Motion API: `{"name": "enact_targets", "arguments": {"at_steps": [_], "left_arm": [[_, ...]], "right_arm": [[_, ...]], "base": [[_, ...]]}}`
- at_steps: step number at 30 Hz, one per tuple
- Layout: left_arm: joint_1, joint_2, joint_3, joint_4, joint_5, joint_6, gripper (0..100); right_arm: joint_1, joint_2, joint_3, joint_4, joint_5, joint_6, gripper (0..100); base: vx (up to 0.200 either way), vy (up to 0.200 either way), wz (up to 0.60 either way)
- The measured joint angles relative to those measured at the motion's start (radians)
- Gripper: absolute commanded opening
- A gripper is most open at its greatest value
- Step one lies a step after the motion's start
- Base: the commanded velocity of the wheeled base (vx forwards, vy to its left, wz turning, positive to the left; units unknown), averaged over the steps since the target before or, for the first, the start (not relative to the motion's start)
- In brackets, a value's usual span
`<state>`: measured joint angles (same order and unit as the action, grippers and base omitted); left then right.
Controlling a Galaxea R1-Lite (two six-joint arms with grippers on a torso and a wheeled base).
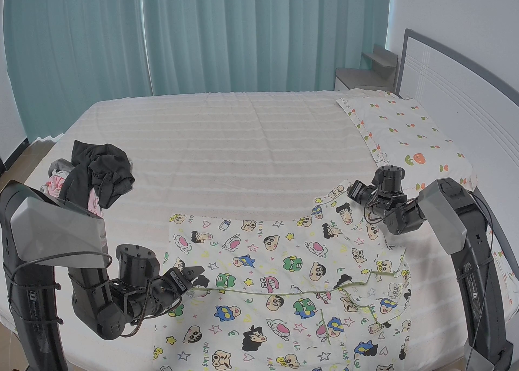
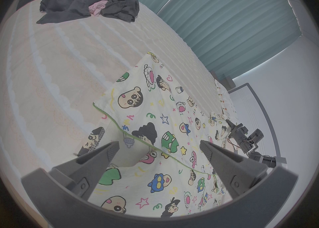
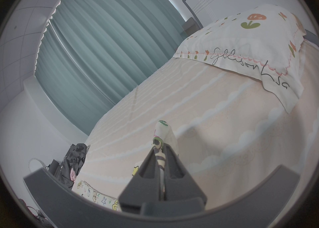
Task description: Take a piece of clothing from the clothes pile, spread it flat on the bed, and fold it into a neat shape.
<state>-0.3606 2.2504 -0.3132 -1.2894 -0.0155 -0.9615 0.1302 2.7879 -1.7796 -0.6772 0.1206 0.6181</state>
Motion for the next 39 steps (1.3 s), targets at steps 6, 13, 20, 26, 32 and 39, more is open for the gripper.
{"name": "enact_targets", "arguments": {"at_steps": [6,13,20,26,32,39], "left_arm": [[0.000,0.000,0.000,0.000,0.000,0.000,100],[0.001,-0.001,0.000,0.000,-0.002,-0.001,100],[-0.001,-0.004,0.004,-0.005,-0.002,-0.002,100],[-0.006,-0.009,0.021,-0.039,-0.005,-0.003,100],[-0.014,-0.012,0.053,-0.094,-0.008,0.002,100],[-0.022,-0.013,0.101,-0.151,-0.010,0.043,100]], "right_arm": [[-0.010,0.010,-0.021,0.007,-0.010,-0.001,100],[-0.032,-0.032,0.023,0.057,-0.031,0.000,100],[-0.057,-0.164,0.240,0.071,-0.038,0.001,100],[-0.076,-0.340,0.528,0.062,-0.024,0.001,100],[-0.098,-0.537,0.835,0.002,0.020,0.001,100],[-0.117,-0.716,1.180,-0.127,0.082,-0.007,100]], "base": [[0.000,0.000,0.00],[0.000,0.000,0.00],[-0.143,0.000,0.00],[-0.200,0.000,0.00],[-0.200,0.000,0.00],[-0.200,0.000,0.00]]}}
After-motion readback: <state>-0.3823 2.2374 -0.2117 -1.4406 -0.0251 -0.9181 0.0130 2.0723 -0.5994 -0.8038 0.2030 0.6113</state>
